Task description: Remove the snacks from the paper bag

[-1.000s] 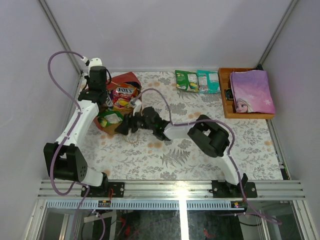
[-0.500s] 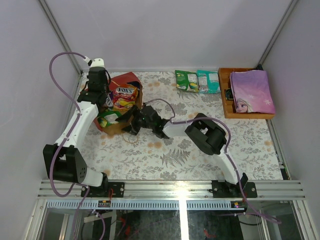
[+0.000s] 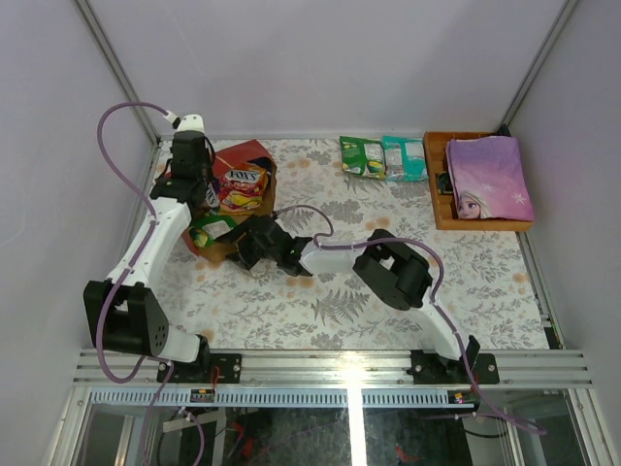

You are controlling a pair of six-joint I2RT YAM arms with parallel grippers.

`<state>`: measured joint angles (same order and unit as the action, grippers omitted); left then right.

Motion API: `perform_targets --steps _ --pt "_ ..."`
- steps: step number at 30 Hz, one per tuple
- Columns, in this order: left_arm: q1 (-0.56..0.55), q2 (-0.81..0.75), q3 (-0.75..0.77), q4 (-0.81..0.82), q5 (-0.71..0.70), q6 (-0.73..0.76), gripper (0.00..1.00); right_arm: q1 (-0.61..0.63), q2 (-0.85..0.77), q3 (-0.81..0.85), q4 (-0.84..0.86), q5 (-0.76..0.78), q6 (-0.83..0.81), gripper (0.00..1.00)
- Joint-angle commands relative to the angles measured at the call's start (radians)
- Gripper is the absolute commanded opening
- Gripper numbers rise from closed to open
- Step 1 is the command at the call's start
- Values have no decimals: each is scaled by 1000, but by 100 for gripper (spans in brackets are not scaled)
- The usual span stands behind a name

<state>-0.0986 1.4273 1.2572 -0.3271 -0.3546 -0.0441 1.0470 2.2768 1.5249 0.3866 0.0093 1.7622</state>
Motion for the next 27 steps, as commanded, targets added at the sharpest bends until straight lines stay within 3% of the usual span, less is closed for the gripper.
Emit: perform_targets --steps 1,10,27 --pt "-4 -24 -21 66 15 22 0 13 21 103 -80 133 25 63" --pt "-4 -42 -39 74 50 32 0 10 37 152 -208 169 50 61" --pt "-19 -70 -38 42 103 51 0 -79 105 171 -223 138 -2 53"
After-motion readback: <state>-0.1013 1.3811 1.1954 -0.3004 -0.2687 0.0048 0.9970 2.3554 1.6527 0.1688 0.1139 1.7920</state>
